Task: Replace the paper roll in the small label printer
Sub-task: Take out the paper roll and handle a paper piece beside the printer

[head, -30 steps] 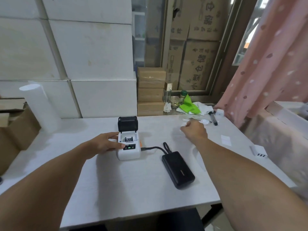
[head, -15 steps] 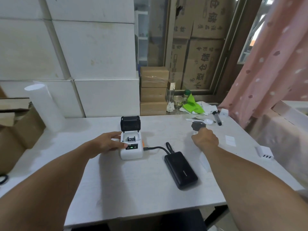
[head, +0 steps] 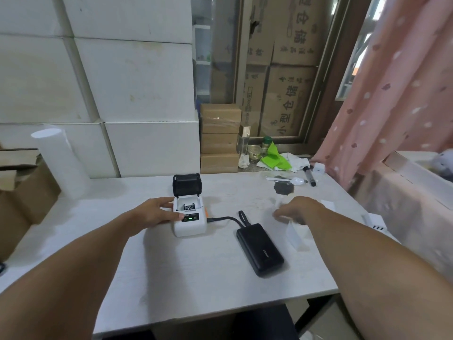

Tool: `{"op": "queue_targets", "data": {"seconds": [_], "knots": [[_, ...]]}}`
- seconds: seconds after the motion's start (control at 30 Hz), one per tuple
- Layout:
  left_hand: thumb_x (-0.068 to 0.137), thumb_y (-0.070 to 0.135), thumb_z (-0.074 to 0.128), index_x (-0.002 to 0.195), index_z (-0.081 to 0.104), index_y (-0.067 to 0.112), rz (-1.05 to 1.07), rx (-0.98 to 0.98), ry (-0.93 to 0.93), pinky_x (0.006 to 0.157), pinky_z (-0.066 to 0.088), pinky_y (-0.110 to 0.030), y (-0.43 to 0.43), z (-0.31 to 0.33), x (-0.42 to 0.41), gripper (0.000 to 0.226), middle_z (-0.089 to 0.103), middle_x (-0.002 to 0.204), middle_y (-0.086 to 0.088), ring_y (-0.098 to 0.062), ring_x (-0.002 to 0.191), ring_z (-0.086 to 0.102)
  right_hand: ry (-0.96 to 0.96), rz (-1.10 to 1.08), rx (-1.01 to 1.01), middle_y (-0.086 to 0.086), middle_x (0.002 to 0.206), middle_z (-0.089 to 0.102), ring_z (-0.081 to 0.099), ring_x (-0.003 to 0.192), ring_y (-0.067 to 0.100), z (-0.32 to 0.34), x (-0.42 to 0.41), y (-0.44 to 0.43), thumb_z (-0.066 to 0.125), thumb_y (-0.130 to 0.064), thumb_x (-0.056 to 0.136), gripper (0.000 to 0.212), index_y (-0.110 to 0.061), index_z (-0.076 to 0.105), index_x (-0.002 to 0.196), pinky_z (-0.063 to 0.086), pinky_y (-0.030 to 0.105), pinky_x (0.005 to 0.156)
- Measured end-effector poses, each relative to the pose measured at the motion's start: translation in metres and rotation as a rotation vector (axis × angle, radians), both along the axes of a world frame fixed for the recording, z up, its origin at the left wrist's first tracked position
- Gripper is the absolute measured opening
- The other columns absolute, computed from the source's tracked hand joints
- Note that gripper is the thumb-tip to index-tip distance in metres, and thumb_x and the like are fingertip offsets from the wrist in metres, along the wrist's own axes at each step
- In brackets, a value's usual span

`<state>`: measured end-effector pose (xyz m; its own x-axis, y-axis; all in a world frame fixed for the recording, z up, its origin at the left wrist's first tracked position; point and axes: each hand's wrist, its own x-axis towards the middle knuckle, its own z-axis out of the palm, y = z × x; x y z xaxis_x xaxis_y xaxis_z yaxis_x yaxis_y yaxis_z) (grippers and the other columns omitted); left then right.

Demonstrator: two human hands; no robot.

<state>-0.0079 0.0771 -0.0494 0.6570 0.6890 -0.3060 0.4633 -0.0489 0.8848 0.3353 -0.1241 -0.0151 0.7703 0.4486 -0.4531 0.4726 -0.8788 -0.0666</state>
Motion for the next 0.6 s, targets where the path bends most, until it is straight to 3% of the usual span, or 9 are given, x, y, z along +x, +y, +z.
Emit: {"op": "queue_targets", "data": {"seconds": [0.07,0.13,0.23,0.3,0.37,0.47,0.53,0.6], "knots": [[0.079,0.023,0.087,0.119,0.071,0.035,-0.004,0.011,-0.007,0.085,0.054,-0.023,-0.002,0.002,0.002,0.044,0.077,0.113,0.010,-0.011,0.105,0.072,0.072,0.029,-0.094,0.001,0.098,0.069,0.069,0.107,0.021,0.004,-0.002,-0.001,0.072,-0.061,0.072,0.061,-0.022,0.068,0.119,0.052,0.034,0.095],[0.079,0.022,0.087,0.120,0.071,0.031,0.000,0.012,-0.011,0.083,0.054,-0.022,-0.004,0.002,0.004,0.045,0.077,0.113,0.008,-0.011,0.103,0.073,0.105,0.064,-0.153,0.004,0.106,0.062,0.064,0.100,0.024,0.014,-0.007,-0.004,0.071,-0.061,0.082,0.061,-0.017,0.059,0.122,0.049,0.034,0.092],[0.080,0.018,0.086,0.122,0.070,0.024,0.011,0.007,-0.011,0.078,0.055,-0.019,-0.007,0.002,0.004,0.045,0.077,0.115,0.003,-0.011,0.099,0.073,0.077,0.108,-0.239,0.005,0.094,0.055,0.059,0.072,0.022,0.029,-0.016,-0.005,0.073,-0.052,0.087,0.045,-0.011,0.059,0.100,0.047,0.031,0.079],[0.081,0.018,0.086,0.124,0.068,0.022,0.028,0.006,-0.005,0.072,0.054,-0.016,-0.008,0.003,0.003,0.047,0.076,0.113,0.003,-0.008,0.095,0.073,0.055,0.153,-0.293,0.004,0.087,0.051,0.061,0.078,0.024,0.033,-0.019,-0.005,0.073,-0.044,0.092,0.038,-0.010,0.058,0.098,0.047,0.032,0.082],[0.080,0.018,0.086,0.127,0.067,0.019,0.040,0.011,0.004,0.073,0.054,-0.018,-0.008,0.002,0.004,0.051,0.076,0.112,0.004,-0.009,0.096,0.073,0.039,0.200,-0.323,0.004,0.092,0.052,0.059,0.095,0.026,0.030,-0.019,-0.004,0.069,-0.035,0.098,0.035,-0.007,0.062,0.118,0.046,0.031,0.088],[0.081,0.017,0.085,0.124,0.060,0.018,0.069,0.007,0.018,0.070,0.049,-0.018,-0.010,0.004,0.007,0.049,0.071,0.104,0.009,-0.007,0.091,0.069,0.010,0.245,-0.302,0.007,0.118,0.058,0.058,0.098,0.026,0.024,-0.018,-0.006,0.070,-0.027,0.098,0.054,-0.008,0.057,0.147,0.049,0.031,0.095],[0.083,0.018,0.084,0.124,0.055,0.020,0.084,0.018,0.033,0.067,0.046,-0.016,-0.010,0.003,0.008,0.050,0.067,0.099,0.012,-0.004,0.086,0.065,0.017,0.239,-0.264,0.010,0.131,0.062,0.059,0.096,0.025,0.021,-0.017,-0.006,0.071,-0.026,0.097,0.054,-0.006,0.059,0.145,0.049,0.032,0.103],[0.082,0.022,0.085,0.134,0.054,0.016,0.084,0.041,0.070,0.070,0.046,-0.018,-0.011,0.004,0.009,0.061,0.067,0.101,0.011,-0.007,0.089,0.065,0.046,0.232,-0.212,0.009,0.115,0.063,0.059,0.090,0.025,0.022,-0.015,-0.005,0.072,-0.026,0.096,0.043,-0.005,0.063,0.133,0.050,0.030,0.099]]}}
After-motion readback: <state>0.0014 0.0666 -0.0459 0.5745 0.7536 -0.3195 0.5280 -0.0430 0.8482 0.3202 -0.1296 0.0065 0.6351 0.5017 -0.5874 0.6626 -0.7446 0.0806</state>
